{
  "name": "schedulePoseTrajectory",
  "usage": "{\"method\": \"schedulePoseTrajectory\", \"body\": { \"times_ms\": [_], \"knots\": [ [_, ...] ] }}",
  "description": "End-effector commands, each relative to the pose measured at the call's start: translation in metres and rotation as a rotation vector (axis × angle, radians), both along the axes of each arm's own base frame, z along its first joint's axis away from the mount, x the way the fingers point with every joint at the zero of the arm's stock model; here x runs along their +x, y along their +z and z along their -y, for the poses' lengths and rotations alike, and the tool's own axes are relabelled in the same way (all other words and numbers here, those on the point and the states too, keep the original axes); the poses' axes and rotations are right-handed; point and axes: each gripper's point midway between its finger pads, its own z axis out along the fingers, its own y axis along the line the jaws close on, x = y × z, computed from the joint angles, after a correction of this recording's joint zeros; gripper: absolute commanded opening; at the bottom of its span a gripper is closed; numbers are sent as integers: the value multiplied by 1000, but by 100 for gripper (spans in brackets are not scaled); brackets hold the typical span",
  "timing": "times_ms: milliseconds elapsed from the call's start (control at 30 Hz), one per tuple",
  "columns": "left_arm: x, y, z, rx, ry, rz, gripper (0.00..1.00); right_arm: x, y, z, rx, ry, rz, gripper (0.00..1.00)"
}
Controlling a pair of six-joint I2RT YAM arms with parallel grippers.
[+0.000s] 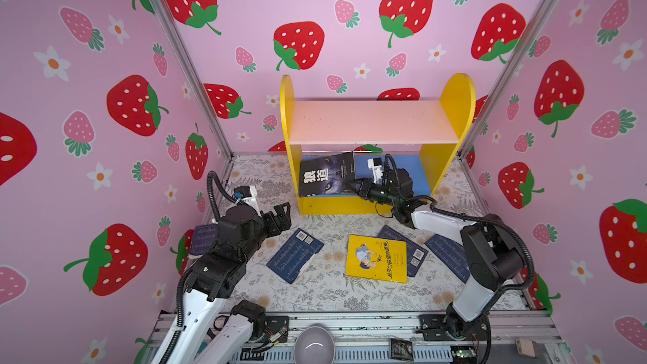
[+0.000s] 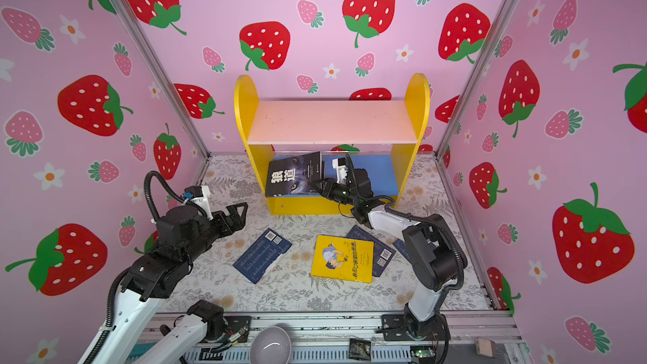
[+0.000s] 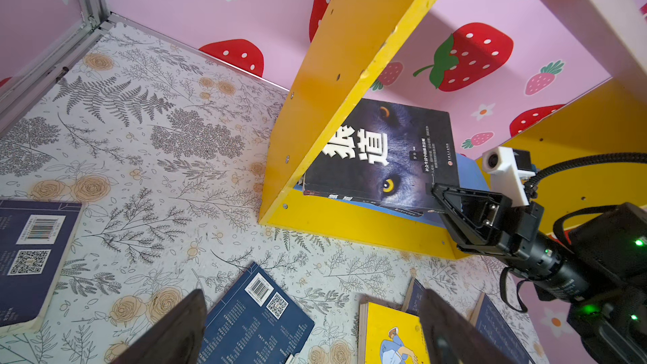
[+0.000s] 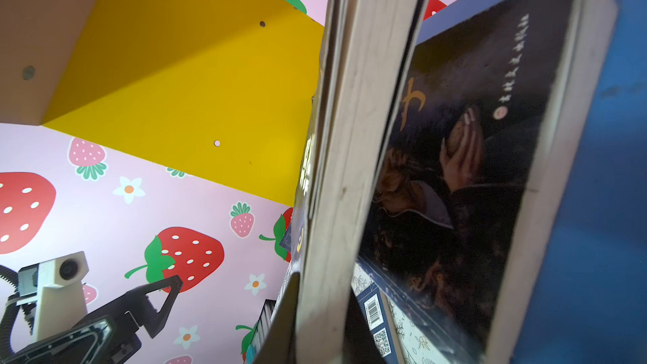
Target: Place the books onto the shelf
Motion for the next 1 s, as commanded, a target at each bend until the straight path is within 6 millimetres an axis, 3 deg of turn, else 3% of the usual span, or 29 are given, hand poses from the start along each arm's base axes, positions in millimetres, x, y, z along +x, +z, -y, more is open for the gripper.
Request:
{"method": "schedulePoseTrajectory", "body": {
  "times_ms": [0, 300, 967],
  "knots": [
    [2, 3, 1, -20, 1, 17, 96, -3, 12, -4, 46, 26, 35, 2],
    [3, -1, 2, -23, 0, 8, 96, 15, 20, 3, 72, -56, 37, 1],
    [4, -5, 4, -32, -5, 2, 96, 29, 22, 7, 84, -62, 35, 1]
  ]
}}
